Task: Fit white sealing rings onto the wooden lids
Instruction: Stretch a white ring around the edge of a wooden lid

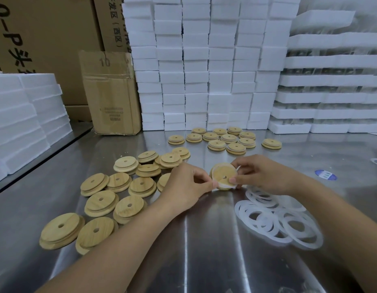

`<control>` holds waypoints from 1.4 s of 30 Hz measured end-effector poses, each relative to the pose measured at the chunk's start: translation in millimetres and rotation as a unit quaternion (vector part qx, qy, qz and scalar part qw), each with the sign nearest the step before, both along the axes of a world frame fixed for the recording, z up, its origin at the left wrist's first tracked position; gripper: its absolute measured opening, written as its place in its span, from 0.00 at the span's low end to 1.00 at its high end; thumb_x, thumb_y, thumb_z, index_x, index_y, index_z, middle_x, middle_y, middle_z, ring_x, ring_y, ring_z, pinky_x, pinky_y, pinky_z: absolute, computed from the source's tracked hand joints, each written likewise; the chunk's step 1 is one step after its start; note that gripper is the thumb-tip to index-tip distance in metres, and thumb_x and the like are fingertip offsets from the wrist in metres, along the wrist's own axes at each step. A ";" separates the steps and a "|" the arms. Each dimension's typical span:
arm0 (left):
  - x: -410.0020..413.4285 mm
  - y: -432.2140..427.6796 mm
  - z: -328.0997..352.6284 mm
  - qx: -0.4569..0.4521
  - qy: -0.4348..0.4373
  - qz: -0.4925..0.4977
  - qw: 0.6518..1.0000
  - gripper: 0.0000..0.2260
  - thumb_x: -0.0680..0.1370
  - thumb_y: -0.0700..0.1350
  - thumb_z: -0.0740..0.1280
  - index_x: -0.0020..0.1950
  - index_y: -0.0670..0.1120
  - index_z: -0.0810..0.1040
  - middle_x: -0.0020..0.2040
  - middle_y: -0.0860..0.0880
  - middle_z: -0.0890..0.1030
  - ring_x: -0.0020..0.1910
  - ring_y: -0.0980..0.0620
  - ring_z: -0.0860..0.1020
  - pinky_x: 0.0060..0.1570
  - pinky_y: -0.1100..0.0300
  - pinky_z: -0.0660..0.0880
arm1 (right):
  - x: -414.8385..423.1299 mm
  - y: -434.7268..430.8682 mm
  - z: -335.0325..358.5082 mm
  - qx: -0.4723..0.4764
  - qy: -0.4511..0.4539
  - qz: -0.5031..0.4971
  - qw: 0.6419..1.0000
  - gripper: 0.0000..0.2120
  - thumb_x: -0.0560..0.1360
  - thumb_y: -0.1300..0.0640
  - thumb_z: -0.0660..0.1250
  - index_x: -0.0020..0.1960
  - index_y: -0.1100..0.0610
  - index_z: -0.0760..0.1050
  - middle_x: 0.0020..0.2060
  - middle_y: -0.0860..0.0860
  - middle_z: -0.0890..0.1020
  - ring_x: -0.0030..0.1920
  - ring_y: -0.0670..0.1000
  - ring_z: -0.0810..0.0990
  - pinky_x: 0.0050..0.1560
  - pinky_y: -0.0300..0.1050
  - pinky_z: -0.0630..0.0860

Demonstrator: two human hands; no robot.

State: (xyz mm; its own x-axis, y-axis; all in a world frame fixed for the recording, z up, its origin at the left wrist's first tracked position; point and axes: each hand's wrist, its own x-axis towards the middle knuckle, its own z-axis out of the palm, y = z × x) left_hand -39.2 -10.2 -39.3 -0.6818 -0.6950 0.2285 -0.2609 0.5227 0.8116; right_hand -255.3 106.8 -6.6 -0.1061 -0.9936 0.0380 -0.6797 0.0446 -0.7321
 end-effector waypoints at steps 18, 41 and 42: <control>1.3 -0.3 5.1 0.052 -0.015 -0.073 0.996 0.09 0.82 0.51 0.73 0.45 0.49 0.86 0.42 0.53 0.87 0.42 0.62 0.82 0.48 0.64 0.74 | 13.5 2.1 9.2 -0.093 -0.037 0.010 0.995 0.10 0.81 0.53 0.71 0.47 0.59 0.84 0.38 0.52 0.80 0.41 0.47 0.78 0.47 0.42 0.72; 8.1 5.0 25.0 0.160 0.079 -0.054 0.982 0.07 0.78 0.53 0.77 0.47 0.50 0.90 0.43 0.52 0.89 0.40 0.62 0.85 0.39 0.71 0.74 | 35.4 -4.3 7.9 -0.197 -0.192 -0.118 0.954 0.14 0.82 0.50 0.70 0.49 0.60 0.87 0.46 0.64 0.85 0.45 0.54 0.79 0.52 0.54 0.73; 7.8 5.3 25.6 0.169 0.083 -0.053 0.981 0.07 0.78 0.54 0.77 0.47 0.51 0.90 0.43 0.53 0.89 0.41 0.62 0.85 0.41 0.67 0.74 | 36.6 -4.9 7.6 -0.192 -0.199 -0.123 0.953 0.14 0.82 0.49 0.70 0.50 0.59 0.87 0.45 0.61 0.85 0.45 0.53 0.79 0.53 0.54 0.73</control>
State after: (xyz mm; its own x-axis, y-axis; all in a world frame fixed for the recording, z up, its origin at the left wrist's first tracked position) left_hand -31.4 -4.8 -13.7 -0.7274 -0.6771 0.1115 -0.0688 0.2336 0.9699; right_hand -218.8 101.9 1.0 -0.4153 -0.8578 0.3027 -0.3493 -0.1569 -0.9238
